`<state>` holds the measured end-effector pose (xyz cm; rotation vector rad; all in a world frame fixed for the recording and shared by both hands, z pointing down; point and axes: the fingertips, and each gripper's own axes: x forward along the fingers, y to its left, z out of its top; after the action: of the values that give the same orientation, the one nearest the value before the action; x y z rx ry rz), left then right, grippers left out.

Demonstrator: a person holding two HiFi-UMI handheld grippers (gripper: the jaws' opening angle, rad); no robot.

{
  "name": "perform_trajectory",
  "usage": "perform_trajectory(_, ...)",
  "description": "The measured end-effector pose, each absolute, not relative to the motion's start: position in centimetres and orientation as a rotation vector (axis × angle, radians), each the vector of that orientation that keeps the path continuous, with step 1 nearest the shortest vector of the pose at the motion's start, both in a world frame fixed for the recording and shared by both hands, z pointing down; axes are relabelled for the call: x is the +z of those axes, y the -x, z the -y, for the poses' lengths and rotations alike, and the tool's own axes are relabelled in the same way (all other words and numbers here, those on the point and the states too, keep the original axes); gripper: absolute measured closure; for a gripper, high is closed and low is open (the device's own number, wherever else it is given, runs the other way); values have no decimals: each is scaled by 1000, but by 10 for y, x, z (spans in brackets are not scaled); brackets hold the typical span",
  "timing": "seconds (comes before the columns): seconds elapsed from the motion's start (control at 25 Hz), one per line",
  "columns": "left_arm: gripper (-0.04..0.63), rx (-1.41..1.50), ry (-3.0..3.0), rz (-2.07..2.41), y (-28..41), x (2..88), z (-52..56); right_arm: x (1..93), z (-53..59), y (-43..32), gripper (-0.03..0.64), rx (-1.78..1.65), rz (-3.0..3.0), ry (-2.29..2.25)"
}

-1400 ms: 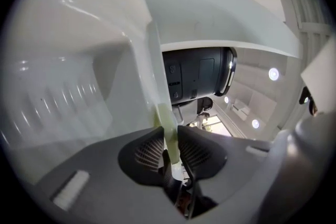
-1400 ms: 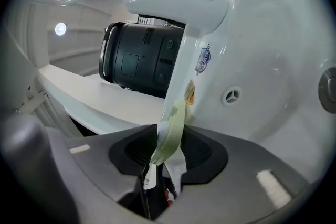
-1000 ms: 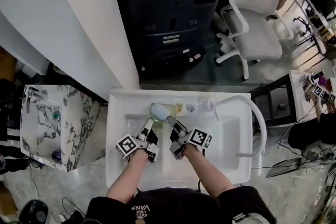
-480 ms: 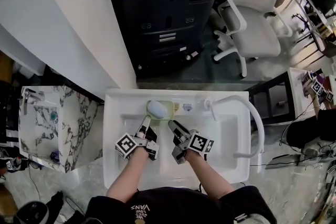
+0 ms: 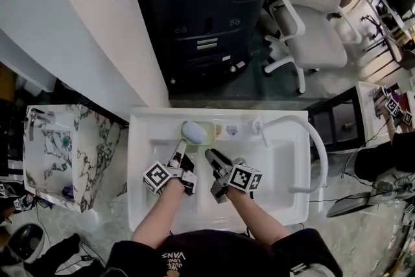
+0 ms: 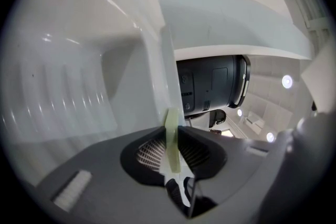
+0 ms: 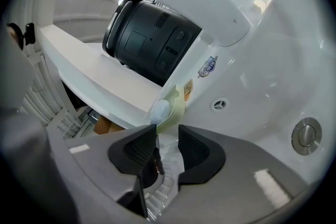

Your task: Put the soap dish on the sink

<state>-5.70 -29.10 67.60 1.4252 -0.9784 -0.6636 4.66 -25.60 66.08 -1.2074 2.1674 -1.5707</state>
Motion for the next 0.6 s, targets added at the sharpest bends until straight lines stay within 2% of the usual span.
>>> perform_trajectory(0.08,480,-656,-1426,984,57,677,291,663,257,-48,488,-1559,-2171,1217)
perform_trajectory(0.16,480,-650,-1430,990,57,678,291,666,258,-51,541,-1547,-2177,1242)
perform_trajectory(0.4,480,-646,-1448,976,55,677,294,670,264,-53,610,-1545,-2164,1265)
perform_trajectory(0.6,480,-615,-1497,976,55,673,294,665,272,-50,614,-1555,-2121,1258)
